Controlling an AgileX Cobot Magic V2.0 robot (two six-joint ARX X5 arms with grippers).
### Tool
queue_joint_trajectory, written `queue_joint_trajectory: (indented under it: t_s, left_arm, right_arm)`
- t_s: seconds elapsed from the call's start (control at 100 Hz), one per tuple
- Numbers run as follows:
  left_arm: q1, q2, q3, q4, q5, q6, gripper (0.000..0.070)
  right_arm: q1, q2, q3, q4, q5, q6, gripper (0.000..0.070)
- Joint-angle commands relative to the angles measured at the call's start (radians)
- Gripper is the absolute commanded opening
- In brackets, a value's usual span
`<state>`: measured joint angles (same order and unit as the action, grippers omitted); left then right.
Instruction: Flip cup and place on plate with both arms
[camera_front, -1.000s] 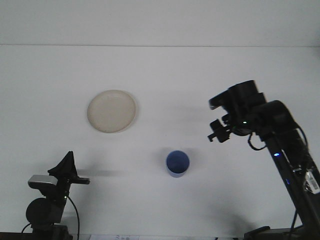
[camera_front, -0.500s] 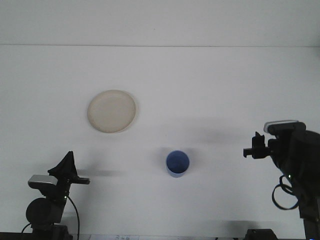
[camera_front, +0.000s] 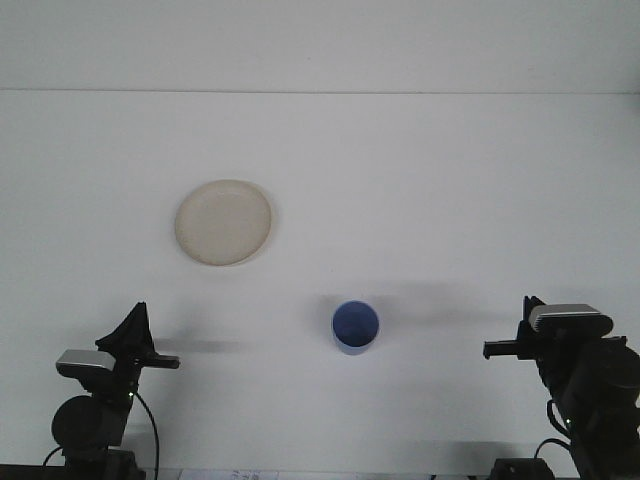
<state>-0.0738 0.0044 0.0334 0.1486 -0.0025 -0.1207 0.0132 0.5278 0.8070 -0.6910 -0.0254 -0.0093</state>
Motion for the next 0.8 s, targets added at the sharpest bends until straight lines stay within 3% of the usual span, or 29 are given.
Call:
queue_joint_trajectory:
  t_s: [0.0, 0.43, 0.56, 0.79]
  left_arm:
    - [0.002, -0.001, -0.019, 0.010, 0.002, 0.011, 0.0012]
    - [0.002, 0.001, 0.031, 0.065, -0.002, -0.024, 0.0012]
    - [0.002, 0.046, 0.169, -0.047, -0.003, -0.088, 0.0012]
    - [0.002, 0.335, 0.563, -0.348, 0.011, -0.088, 0.0012]
  right_arm:
    - [0.002, 0.002, 0.011, 0.011, 0.000, 0.013, 0.0000]
    - [0.002, 0.003, 0.011, 0.011, -0.001, 0.013, 0.0000]
    - [0.002, 0.003, 0.011, 0.011, 0.000, 0.013, 0.0000]
    - [0.002, 0.004, 0.011, 0.011, -0.001, 0.014, 0.0000]
